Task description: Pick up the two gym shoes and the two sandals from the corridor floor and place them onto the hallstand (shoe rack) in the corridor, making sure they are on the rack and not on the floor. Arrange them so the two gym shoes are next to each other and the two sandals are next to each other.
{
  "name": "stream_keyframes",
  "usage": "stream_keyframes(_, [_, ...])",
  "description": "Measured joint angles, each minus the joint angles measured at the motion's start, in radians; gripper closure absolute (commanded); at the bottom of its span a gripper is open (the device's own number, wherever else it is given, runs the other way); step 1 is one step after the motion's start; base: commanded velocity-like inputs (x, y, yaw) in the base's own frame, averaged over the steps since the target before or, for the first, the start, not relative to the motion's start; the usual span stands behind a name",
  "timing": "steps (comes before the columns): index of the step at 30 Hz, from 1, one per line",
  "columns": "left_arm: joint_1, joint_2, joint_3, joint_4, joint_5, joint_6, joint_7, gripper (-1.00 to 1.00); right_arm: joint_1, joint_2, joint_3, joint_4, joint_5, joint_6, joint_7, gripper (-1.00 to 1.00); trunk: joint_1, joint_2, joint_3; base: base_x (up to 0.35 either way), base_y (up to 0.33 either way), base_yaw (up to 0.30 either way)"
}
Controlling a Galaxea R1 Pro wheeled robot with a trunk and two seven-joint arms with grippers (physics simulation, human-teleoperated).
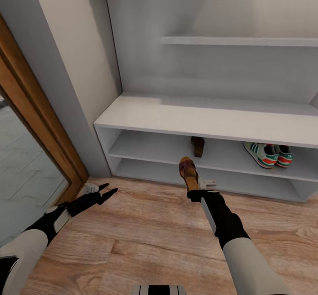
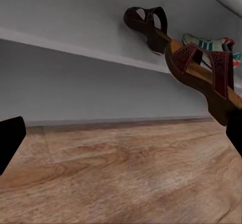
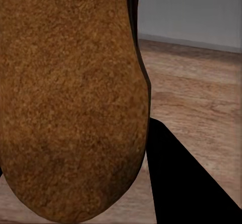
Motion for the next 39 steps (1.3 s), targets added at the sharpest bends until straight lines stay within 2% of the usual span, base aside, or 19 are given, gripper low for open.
stream_keyframes(2, [0.0, -0.016, 0.0, 0.0, 0.0, 0.0, -0.02, -1.0, 0.0, 0.0, 0.0, 0.0, 0.0, 0.0, 0.0, 1.0, 0.0, 0.0, 0.0, 0.012, -0.009, 0.0])
stream_keyframes(3, [0.0, -0.038, -0.001, 0.0, -0.001, 0.0, -0.055, -1.0, 0.0, 0.0, 0.0, 0.0, 0.0, 0.0, 0.0, 1.0, 0.0, 0.0, 0.0, 0.006, -0.005, 0.0])
stream_keyframes(5, [0.0, -0.06, -0.001, -0.001, -0.002, 0.0, -0.101, -1.0, 0.0, 0.0, 0.0, 0.0, 0.0, 0.0, 0.0, 1.0, 0.0, 0.0, 0.0, 0.003, -0.002, 0.0])
stream_keyframes(6, [0.0, -0.077, -0.003, 0.0, -0.002, 0.0, -0.149, -1.0, 0.0, 0.0, 0.0, 0.0, 0.0, 0.0, 0.0, 1.0, 0.0, 0.0, 0.0, 0.002, -0.001, 0.0])
stream_keyframes(10, [0.0, -0.113, -0.004, 0.0, -0.003, 0.002, -0.251, -1.0, 0.0, 0.0, 0.0, 0.0, 0.0, 0.0, 0.0, 1.0, 0.0, 0.0, 0.0, 0.0, 0.0, 0.0])
stream_keyframes(13, [0.0, -0.132, -0.005, 0.0, -0.004, 0.004, -0.305, -1.0, 0.0, 0.0, 0.0, 0.0, 0.0, 0.0, 0.0, 1.0, 0.0, 0.0, 0.0, 0.005, 0.0, 0.0])
stream_keyframes(18, [0.0, -0.141, -0.005, 0.0, -0.005, 0.004, -0.328, -1.0, 0.0, 0.0, 0.0, 0.0, 0.0, 0.0, 0.0, 1.0, 0.0, 0.0, 0.0, 0.183, 0.062, 0.0])
stream_keyframes(26, [0.0, -0.143, -0.005, 0.0, -0.005, 0.005, -0.333, -1.0, 0.0, 0.0, 0.0, 0.0, 0.0, 0.0, 0.0, 1.0, 0.0, 0.0, 0.0, 0.287, 0.163, 0.0])
stream_keyframes(29, [0.0, -0.151, -0.006, 0.0, -0.005, 0.005, -0.333, -1.0, 0.0, 0.0, 0.0, 0.001, 0.0, 0.0, 0.0, 1.0, 0.0, 0.0, 0.0, 0.248, 0.074, 0.0])
stream_keyframes(39, [0.0, -0.158, -0.007, 0.0, -0.024, 0.005, -0.331, -1.0, 0.0, 0.0, 0.0, 0.0, 0.0, 0.0, 0.0, 1.0, 0.0, 0.0, 0.0, 0.209, -0.115, 0.0])
